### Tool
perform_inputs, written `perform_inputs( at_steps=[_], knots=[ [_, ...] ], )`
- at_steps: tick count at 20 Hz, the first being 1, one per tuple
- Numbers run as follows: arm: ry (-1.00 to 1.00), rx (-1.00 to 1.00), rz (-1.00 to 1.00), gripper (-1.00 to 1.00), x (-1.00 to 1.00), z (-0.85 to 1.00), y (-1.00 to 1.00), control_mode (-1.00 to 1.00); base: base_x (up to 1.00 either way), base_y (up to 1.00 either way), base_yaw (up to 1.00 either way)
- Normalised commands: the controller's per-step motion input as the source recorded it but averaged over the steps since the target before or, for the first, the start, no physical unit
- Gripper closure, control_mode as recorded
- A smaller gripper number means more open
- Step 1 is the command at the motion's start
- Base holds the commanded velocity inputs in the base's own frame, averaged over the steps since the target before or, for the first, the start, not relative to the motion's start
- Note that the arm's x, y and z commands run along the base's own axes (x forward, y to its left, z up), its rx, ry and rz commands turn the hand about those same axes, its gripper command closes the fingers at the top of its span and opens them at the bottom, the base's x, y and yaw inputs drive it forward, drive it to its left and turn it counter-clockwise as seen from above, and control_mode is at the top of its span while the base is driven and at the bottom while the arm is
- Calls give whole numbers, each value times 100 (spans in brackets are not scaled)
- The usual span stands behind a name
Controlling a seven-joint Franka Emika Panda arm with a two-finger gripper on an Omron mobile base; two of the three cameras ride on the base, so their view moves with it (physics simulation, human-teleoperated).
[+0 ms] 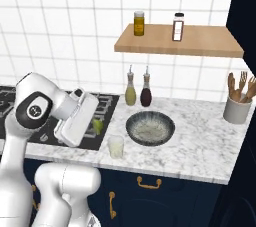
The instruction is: Grab a lemon wedge from the fridge and one ice cube from the ice bowl, and put them in the glass of lemonade.
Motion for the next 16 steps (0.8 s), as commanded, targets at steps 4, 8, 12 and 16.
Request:
perform_inputs(
  at_steps=[4,8,12,16],
  knots=[
    [41,-47,34,100,0,-27,0,-100,0,0,0],
    [43,-44,32,100,4,-16,0,-100,0,0,0],
    [45,-36,30,100,16,-9,1,-100,0,0,0],
    [27,-21,19,100,10,-29,1,-100,0,0,0]
  ],
)
